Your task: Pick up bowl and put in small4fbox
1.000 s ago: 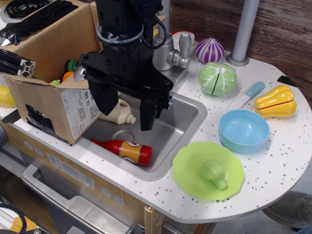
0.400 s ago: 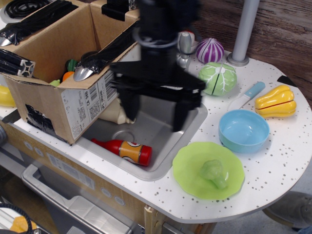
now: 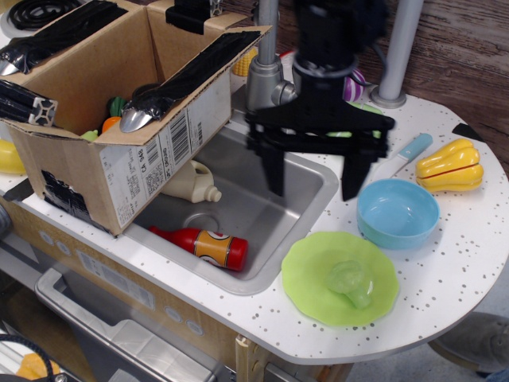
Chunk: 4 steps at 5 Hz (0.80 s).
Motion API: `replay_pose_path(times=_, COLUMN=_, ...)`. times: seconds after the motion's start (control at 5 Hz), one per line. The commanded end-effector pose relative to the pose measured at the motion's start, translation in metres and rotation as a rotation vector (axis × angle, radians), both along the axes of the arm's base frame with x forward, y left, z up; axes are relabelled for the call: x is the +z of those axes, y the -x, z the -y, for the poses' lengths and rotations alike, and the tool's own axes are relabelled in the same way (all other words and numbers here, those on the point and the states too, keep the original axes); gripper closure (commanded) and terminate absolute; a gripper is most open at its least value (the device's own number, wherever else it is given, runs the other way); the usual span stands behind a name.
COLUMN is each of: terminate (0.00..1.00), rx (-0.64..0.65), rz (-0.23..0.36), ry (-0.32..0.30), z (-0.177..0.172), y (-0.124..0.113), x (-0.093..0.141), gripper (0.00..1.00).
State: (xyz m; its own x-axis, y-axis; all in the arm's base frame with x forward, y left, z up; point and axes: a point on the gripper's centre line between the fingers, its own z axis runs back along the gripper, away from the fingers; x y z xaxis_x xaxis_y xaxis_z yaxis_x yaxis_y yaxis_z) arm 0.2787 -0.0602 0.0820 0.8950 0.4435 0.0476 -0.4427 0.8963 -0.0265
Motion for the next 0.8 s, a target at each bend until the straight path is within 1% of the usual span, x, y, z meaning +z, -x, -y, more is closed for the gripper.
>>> replay_pose_path(times=0.0, terminate=0.0, rx=0.057, rz=0.138, ry=0.035, z=0.019, y=-0.029, x=-0.002, gripper=0.0)
replay_pose_path(times=0.2, terminate=0.0, rx=0.068, rz=0.196, ry=0.058, z=0.031, y=-0.042, x=-0.008, gripper=0.0)
replay_pose_path(times=0.4, terminate=0.0, rx=0.07, rz=0.219, ry=0.085, z=0.038, y=-0.056, x=-0.015, gripper=0.0)
replay_pose_path(times=0.6, terminate=0.0, rx=0.046, rz=0.209, ry=0.1, z=0.037, y=-0.067, x=-0.037, gripper=0.0)
